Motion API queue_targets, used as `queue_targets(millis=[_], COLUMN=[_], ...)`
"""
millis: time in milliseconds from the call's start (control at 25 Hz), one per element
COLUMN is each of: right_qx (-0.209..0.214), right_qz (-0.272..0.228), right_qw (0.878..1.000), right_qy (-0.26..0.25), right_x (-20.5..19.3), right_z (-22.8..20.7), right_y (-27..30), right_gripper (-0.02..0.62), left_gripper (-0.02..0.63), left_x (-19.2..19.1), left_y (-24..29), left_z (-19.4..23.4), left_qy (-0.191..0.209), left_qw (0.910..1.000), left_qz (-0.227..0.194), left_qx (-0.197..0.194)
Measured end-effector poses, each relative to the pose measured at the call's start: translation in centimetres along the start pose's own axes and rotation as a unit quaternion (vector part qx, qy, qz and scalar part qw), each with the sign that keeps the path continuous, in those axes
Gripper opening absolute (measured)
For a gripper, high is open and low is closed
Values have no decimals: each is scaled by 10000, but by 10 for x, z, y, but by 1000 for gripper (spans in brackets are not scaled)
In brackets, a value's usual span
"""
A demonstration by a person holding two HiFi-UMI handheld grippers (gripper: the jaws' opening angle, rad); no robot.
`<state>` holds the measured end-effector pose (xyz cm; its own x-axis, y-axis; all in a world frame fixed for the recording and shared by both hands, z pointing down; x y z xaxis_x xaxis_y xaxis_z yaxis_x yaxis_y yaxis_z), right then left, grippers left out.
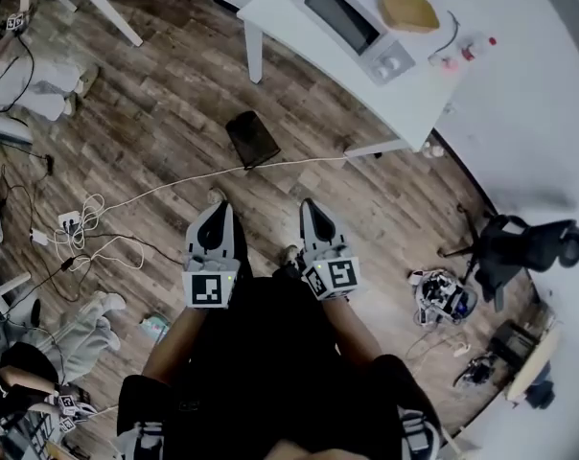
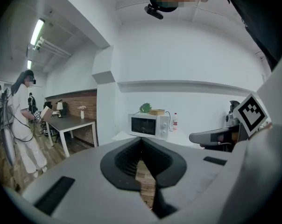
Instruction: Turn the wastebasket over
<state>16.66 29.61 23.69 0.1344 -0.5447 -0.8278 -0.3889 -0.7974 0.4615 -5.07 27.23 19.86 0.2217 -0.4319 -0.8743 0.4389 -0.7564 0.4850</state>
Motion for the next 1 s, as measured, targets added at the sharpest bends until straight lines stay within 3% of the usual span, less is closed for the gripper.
queue_targets(millis=[560, 760, 1000], right_qx=[-1018, -1074, -1030], right_qz=[236, 347, 640], right_qw=[9922, 9885, 9799], right_qy=[686, 1007, 1583], right_x=[19, -1, -51], right_z=[17, 6, -28], right_y=[138, 173, 217], right_gripper=[34, 32, 33], left_gripper=[35, 35, 34], left_x=[32, 28, 13], left_y=[109, 139, 174], left_z=[129, 149, 151], left_qy=[-134, -93, -69], left_qw=[9940, 9922, 9915], left_qz=[274, 455, 497], left_qx=[-1051, -1160, -1204])
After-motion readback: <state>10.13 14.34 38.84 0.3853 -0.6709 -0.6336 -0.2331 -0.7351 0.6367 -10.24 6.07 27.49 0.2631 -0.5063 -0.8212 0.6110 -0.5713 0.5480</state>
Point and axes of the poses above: the fingertips, and each gripper's own axes: y forward along the fingers, z to its left, x out of its top, the point moved 7 cm from there along -y, backward along the fingers, and after that the axes turned 15 degrees about z, right-handed, at the moved point
